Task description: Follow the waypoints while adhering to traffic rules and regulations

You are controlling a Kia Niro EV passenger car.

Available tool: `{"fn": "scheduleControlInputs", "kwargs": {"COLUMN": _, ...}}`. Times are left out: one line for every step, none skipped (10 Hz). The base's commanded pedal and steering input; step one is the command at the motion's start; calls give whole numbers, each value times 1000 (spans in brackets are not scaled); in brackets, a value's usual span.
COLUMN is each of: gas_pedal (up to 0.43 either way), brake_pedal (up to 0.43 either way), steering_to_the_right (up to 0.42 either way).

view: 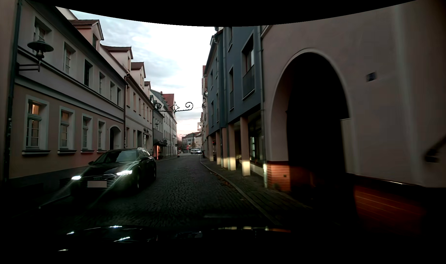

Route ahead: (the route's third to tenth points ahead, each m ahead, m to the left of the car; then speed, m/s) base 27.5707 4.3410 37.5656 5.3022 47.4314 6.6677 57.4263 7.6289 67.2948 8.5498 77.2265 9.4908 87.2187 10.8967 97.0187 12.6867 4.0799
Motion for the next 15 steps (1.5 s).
{"fn": "scheduleControlInputs", "kwargs": {"gas_pedal": 79, "brake_pedal": 0, "steering_to_the_right": -169}}
{"fn": "scheduleControlInputs", "kwargs": {"gas_pedal": 79, "brake_pedal": 0, "steering_to_the_right": -163}}
{"fn": "scheduleControlInputs", "kwargs": {"gas_pedal": 79, "brake_pedal": 0, "steering_to_the_right": -158}}
{"fn": "scheduleControlInputs", "kwargs": {"gas_pedal": 79, "brake_pedal": 0, "steering_to_the_right": -149}}
{"fn": "scheduleControlInputs", "kwargs": {"gas_pedal": 79, "brake_pedal": 0, "steering_to_the_right": -142}}
{"fn": "scheduleControlInputs", "kwargs": {"gas_pedal": 79, "brake_pedal": 0, "steering_to_the_right": -137}}
{"fn": "scheduleControlInputs", "kwargs": {"gas_pedal": 79, "brake_pedal": 0, "steering_to_the_right": -130}}
{"fn": "scheduleControlInputs", "kwargs": {"gas_pedal": 79, "brake_pedal": 0, "steering_to_the_right": -126}}
{"fn": "scheduleControlInputs", "kwargs": {"gas_pedal": 79, "brake_pedal": 0, "steering_to_the_right": -127}}
{"fn": "scheduleControlInputs", "kwargs": {"gas_pedal": 79, "brake_pedal": 0, "steering_to_the_right": -126}}
{"fn": "scheduleControlInputs", "kwargs": {"gas_pedal": 79, "brake_pedal": 0, "steering_to_the_right": -126}}
{"fn": "scheduleControlInputs", "kwargs": {"gas_pedal": 87, "brake_pedal": 0, "steering_to_the_right": -126}}
{"fn": "scheduleControlInputs", "kwargs": {"gas_pedal": 118, "brake_pedal": 0, "steering_to_the_right": -126}}
{"fn": "scheduleControlInputs", "kwargs": {"gas_pedal": 150, "brake_pedal": 0, "steering_to_the_right": -124}}
{"fn": "scheduleControlInputs", "kwargs": {"gas_pedal": 150, "brake_pedal": 0, "steering_to_the_right": -122}}
